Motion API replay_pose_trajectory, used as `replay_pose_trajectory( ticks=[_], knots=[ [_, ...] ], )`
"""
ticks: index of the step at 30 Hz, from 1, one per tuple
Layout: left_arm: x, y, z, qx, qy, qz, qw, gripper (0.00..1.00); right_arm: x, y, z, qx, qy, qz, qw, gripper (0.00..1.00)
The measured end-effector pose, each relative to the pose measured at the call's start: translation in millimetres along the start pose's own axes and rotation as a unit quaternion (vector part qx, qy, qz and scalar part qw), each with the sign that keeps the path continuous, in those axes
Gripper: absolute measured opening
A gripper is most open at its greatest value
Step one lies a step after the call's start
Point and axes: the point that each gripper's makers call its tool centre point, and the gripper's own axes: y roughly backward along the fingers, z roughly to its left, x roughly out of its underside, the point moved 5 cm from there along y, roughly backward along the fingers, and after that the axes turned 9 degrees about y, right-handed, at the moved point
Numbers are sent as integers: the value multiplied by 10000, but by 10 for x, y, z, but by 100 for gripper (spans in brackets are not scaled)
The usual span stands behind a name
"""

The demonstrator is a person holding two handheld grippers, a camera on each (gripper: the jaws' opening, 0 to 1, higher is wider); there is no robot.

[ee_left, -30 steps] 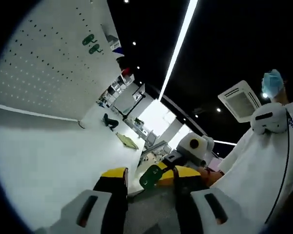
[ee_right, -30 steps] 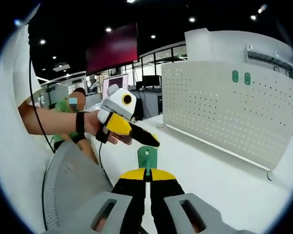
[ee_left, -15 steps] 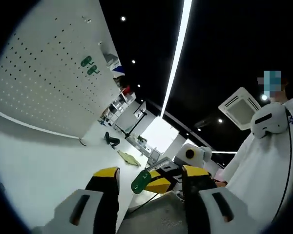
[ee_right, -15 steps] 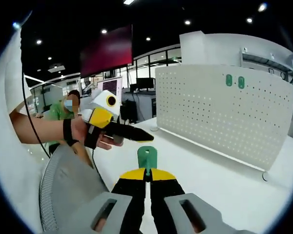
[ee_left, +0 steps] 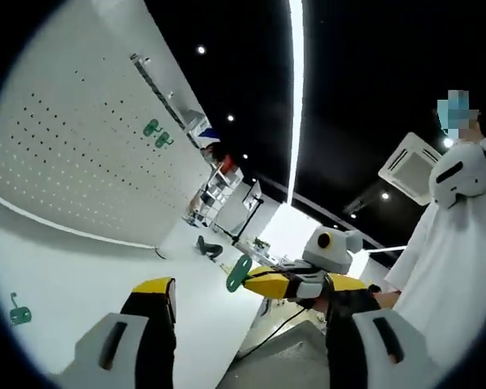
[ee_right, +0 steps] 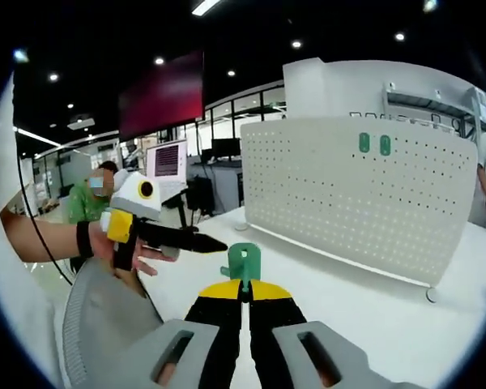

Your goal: Insert the hook assembly into the mounting plate slot until the hook locks in place.

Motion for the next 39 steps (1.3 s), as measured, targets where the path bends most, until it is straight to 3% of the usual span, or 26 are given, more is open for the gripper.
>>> replay_pose_trajectory(
  ticks=[3, 6, 13, 18, 20, 23, 31, 34, 39],
  knots=[
    [-39, 74, 107, -498, -325, -32, 9982, 84, -32, -10, -23, 72, -115, -60, 9999, 1],
    [-59, 112, 100, -552, -259, -95, 9981, 84, -50, -22, -46, 141, -67, -63, 9999, 1],
    [-71, 149, 20, -723, -1023, 13, 9921, 77, -138, -41, -175, 474, -97, -176, 9987, 0],
    [-71, 144, 14, -820, -866, -169, 9927, 87, -194, -67, -249, 653, -302, -215, 9972, 0],
    [-65, 142, 1, -881, -1019, -246, 9906, 87, -216, -76, -276, 739, -373, -232, 9963, 0],
    [1, 164, 39, -1228, -1134, -24, 9859, 88, -246, -93, -302, 839, -404, -284, 9952, 0],
    [-53, 176, -8, -1288, -1527, 12, 9798, 93, -339, -131, -344, 1135, -483, -365, 9917, 0],
    [-74, 204, 4, -1431, -1858, -96, 9721, 94, -361, -168, -327, 1198, -458, -351, 9911, 0],
    [-20, 243, -20, -1462, -1896, -118, 9709, 96, -409, -221, -351, 1322, -471, -349, 9895, 0]
  ],
)
